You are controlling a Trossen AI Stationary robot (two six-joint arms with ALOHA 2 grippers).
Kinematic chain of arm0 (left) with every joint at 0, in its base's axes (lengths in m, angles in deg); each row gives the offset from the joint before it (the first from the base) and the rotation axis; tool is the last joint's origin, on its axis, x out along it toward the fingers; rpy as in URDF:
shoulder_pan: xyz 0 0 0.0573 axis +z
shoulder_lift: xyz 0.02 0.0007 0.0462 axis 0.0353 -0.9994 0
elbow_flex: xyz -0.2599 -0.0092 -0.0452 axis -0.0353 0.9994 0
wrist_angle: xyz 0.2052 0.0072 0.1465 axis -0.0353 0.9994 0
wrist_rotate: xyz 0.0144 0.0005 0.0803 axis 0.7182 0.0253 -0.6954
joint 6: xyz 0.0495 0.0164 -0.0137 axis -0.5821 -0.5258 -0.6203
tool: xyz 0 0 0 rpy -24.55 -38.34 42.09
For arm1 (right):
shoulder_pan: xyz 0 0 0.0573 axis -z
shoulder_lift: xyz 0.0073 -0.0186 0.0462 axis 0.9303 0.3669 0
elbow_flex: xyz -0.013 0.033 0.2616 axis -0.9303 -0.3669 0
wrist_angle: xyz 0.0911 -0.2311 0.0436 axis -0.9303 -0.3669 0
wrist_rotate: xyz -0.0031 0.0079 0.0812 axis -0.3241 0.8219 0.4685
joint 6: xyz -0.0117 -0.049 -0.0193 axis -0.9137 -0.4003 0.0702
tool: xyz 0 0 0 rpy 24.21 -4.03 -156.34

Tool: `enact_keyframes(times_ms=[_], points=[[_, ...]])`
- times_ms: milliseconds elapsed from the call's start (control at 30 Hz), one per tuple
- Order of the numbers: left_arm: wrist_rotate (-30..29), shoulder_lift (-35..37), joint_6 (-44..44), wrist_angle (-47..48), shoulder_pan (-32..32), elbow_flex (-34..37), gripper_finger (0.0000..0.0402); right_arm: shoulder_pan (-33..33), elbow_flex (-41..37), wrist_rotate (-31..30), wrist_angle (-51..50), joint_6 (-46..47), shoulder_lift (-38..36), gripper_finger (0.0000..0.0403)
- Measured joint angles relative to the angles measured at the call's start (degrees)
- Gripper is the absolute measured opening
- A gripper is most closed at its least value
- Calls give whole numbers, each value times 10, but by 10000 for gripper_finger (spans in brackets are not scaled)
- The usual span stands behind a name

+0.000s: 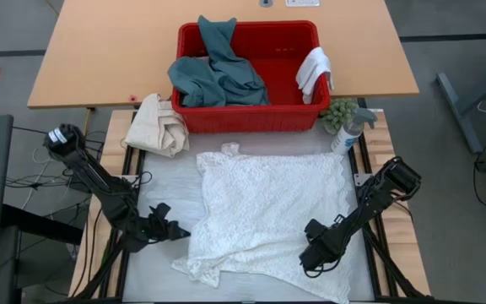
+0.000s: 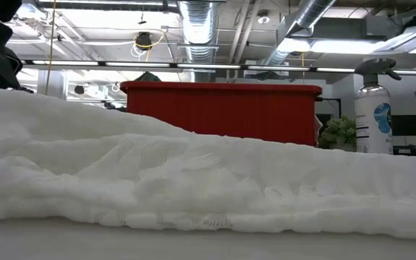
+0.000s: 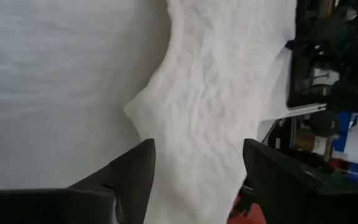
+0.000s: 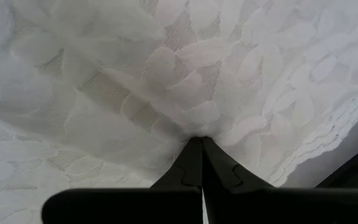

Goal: Fold Laundry from Bin
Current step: Fold the white shirt

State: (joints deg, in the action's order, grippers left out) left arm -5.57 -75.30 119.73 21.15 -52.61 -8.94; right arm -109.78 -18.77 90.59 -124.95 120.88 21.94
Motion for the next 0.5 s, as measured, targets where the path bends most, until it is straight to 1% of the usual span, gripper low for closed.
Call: enact_keyframes(times_ms=[167,367,500], points=[[34,-38,-1,-28,8,0,243,-3,0,-2,-1,0,0,21],[31,-102,17,-88,14,0,243,-4,0,-4,-1,0,0,21],[26,-160,11,-168,30,0,236,-3,0,-5,-1,9,0,21]])
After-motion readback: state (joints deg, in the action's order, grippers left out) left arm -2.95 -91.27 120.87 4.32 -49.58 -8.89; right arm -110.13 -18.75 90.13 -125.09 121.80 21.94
